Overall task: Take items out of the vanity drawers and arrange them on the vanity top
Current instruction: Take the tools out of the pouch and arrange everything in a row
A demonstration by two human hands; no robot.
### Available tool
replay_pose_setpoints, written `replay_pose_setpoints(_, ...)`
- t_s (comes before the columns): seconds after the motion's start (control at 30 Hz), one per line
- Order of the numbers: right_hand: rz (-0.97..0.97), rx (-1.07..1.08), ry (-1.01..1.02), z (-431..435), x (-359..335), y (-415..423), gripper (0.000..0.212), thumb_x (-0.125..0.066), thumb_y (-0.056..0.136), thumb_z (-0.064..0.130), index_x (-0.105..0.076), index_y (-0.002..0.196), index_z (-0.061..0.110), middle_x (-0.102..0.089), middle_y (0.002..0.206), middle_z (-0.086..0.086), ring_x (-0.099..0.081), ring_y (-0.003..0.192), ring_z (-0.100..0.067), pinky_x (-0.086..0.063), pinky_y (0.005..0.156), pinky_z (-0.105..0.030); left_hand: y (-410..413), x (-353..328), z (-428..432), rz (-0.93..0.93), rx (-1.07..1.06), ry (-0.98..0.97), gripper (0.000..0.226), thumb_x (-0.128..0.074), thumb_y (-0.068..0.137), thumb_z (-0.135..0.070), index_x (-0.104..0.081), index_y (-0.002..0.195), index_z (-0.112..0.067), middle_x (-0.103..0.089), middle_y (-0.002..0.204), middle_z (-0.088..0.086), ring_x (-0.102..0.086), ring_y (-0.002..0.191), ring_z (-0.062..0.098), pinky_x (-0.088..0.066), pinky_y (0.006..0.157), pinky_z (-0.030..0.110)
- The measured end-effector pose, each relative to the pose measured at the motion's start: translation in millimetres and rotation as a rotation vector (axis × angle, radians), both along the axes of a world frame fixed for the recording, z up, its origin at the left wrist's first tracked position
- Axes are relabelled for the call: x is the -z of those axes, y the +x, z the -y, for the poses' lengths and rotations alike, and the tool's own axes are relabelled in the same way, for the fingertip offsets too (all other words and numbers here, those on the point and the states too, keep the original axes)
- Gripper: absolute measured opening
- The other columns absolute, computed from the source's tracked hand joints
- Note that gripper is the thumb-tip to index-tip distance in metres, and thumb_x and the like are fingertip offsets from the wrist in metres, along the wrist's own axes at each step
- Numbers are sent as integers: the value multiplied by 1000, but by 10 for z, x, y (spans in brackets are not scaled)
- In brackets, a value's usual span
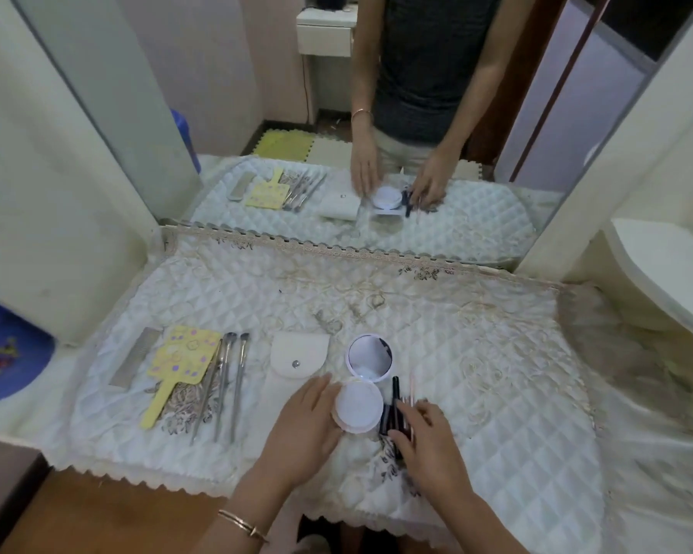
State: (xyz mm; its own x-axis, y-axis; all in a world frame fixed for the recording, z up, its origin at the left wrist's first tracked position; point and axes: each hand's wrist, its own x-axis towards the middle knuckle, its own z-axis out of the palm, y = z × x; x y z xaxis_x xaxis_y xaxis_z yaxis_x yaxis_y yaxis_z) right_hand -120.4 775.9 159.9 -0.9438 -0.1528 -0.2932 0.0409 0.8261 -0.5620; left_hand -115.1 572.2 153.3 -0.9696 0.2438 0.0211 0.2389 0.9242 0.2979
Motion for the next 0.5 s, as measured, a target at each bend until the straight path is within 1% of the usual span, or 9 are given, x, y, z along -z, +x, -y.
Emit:
replay_pose_setpoints(0.07,-19,73,-32,31,15,28,44,-52,91,29,-45,134,20,-39,137,-8,-36,128,-21,-32,107,-29,111,61,186,20,-98,68,54,-44,76,-38,-42,124,-14,-57,128,14,-37,121,19,-28,103,26)
replay_pose_setpoints(0.13,-73,165,-48,89,-5,10,44,-54,90,28,-46,132,18,-40,135,-11,-41,122,-25,-35,103,-32,144,111,392,58,-161,107,61,-42,76,-43,-40,129,-12,-48,137,19,-29,127,19,-17,107,23)
replay_pose_setpoints(0.17,-116,191,-26,133,-25,-22,45,-54,89,30,-46,132,18,-42,134,-10,-42,119,-27,-38,99,-35,131,122,481,84,-171,111,71,-38,76,-50,-36,135,-11,-37,145,19,-21,133,18,-11,110,19)
replay_pose_setpoints(0.2,-157,199,3,199,-50,-58,47,-53,87,36,-48,130,19,-45,132,-10,-44,116,-28,-40,96,-37,101,125,558,120,-161,100,84,-31,73,-59,-27,141,-11,-20,152,15,-11,140,17,-2,113,18)
replay_pose_setpoints(0.27,-200,157,66,401,-129,-133,60,-45,78,51,-51,127,18,-52,129,-8,-47,115,-29,-41,94,-40,44,118,679,267,-97,69,103,-16,60,-71,-8,147,-15,14,152,6,4,144,17,9,112,23)
replay_pose_setpoints(0.33,-200,62,134,652,-155,-166,77,-33,66,62,-50,129,21,-50,135,-8,-44,124,-31,-38,100,-44,-9,66,753,361,-25,24,111,-10,51,-75,-1,147,-18,28,145,2,9,145,22,9,111,26)
replay_pose_setpoints(0.4,-110,6,215,852,-141,-148,88,-23,58,70,-40,135,31,-36,147,-3,-30,137,-25,-26,110,-44,-20,62,811,397,52,-8,114,-9,48,-77,4,146,-22,36,137,1,13,144,24,5,113,26)
replay_pose_setpoints(0.47,-50,21,272,960,-116,-104,89,-16,58,72,-33,137,36,-27,153,1,-20,142,-21,-19,114,-44,-25,68,860,405,115,7,113,-15,54,-85,7,146,-22,38,134,-1,17,143,25,2,116,31)
replay_pose_setpoints(0.5,-44,44,287,989,-115,-71,83,-17,63,70,-33,137,37,-25,153,2,-18,142,-21,-17,115,-44,-22,73,871,414,139,14,105,-20,64,-83,8,146,-22,37,135,-4,18,143,24,0,117,34)
